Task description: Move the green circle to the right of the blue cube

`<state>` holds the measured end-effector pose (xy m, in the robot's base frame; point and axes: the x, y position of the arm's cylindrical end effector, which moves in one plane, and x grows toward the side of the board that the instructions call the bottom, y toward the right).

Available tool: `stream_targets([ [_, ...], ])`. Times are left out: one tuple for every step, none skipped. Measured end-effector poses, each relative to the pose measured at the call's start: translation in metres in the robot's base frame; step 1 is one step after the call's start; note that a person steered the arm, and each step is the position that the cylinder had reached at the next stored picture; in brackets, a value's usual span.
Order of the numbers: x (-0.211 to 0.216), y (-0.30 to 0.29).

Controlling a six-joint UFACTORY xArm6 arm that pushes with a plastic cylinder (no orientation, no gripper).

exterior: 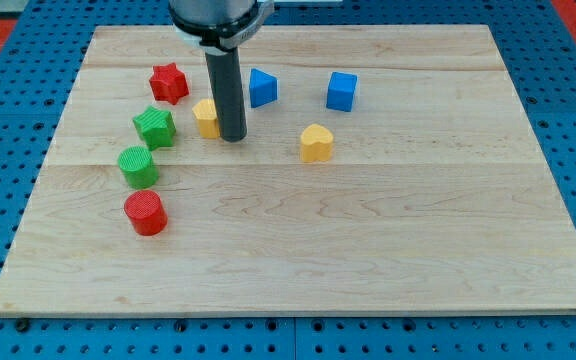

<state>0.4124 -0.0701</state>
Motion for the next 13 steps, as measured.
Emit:
stream_targets([
  [0.032, -0.043],
  [0.031, -0.059],
  [0.067, -0.028],
  [0.08, -0.123],
  [0.08, -0.163],
  [0.061, -0.142],
  [0.059, -0.089],
  [0.033, -0.03],
  [-0.001, 0.012],
  [0.017, -0.013],
  [0.017, -0.067],
  [0.003, -0.1],
  [-0.014, -0.055],
])
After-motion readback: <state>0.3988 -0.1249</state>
